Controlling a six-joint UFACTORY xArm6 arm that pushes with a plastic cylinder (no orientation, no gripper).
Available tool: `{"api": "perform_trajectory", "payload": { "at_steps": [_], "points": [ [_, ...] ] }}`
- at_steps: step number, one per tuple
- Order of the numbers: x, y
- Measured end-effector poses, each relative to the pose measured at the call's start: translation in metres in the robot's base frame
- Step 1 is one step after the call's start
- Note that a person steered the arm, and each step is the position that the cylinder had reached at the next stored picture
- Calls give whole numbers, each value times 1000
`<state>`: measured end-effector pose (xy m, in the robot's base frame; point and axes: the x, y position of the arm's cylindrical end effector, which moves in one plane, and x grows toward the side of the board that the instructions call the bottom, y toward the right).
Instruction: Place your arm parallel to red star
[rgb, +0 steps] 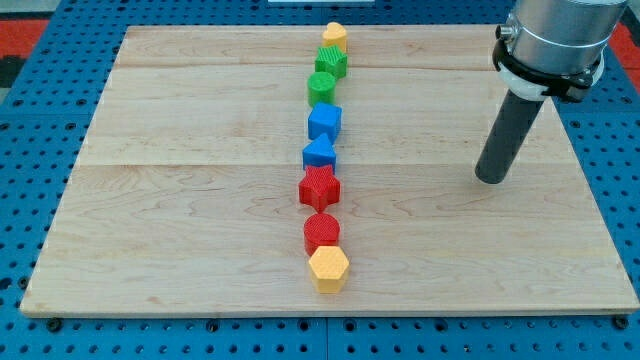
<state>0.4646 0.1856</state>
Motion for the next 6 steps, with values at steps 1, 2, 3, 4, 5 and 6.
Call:
{"api": "perform_trajectory", "payload": {
  "at_steps": [1,2,3,4,5,6],
  "points": [
    [0,0],
    [0,-10],
    [-1,-55],
    [-2,-84],
    [-4,-50],
    [-5,-34]
  ]
}}
